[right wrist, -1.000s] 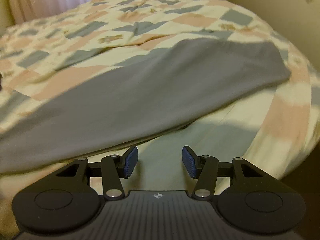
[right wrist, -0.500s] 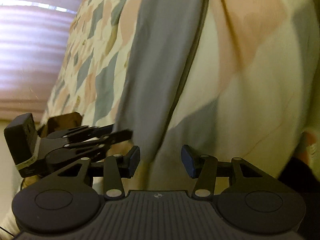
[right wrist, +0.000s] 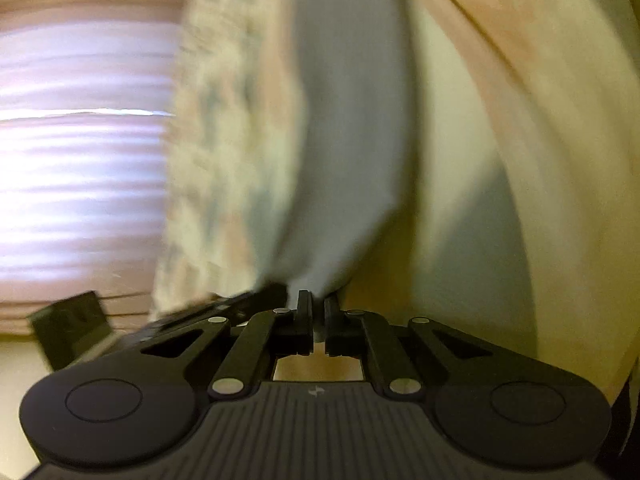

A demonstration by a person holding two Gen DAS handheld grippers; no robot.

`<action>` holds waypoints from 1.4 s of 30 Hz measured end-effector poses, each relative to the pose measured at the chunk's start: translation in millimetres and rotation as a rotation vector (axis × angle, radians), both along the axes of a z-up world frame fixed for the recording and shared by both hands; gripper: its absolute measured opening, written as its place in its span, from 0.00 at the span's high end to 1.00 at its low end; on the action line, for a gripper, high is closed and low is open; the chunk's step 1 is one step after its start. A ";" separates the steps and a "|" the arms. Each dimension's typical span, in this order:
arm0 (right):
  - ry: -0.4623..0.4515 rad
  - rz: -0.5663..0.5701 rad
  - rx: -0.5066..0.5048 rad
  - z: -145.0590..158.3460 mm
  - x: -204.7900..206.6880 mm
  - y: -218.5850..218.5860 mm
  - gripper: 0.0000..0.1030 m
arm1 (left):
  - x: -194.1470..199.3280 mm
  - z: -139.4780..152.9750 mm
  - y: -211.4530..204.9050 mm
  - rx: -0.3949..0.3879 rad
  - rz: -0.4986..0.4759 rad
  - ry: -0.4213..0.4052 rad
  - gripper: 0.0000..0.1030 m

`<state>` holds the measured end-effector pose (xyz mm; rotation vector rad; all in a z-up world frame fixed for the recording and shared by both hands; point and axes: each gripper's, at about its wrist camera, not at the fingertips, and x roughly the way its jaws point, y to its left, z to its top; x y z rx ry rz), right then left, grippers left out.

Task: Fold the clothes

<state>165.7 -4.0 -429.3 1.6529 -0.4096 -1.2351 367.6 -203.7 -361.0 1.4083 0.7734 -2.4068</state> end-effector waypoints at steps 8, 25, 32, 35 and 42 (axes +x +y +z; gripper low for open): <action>0.043 -0.059 0.048 -14.3 2.7 -12.3 0.98 | -11.9 -51.2 -22.1 0.079 0.028 -0.065 0.98; 0.031 -0.045 0.081 -6.4 12.6 -2.9 0.98 | 1.2 -40.4 -21.2 0.098 0.006 -0.052 0.94; 0.015 -0.053 0.123 -10.9 17.1 0.2 0.98 | 27.9 -53.6 -31.0 0.273 0.094 -0.053 0.74; 0.004 -0.054 0.184 -23.6 17.5 17.6 0.98 | 31.5 -59.6 -23.7 0.309 0.109 -0.033 0.73; -0.002 -0.063 0.216 -40.4 19.3 22.5 0.98 | 30.1 -67.4 -21.0 0.374 0.118 0.032 0.69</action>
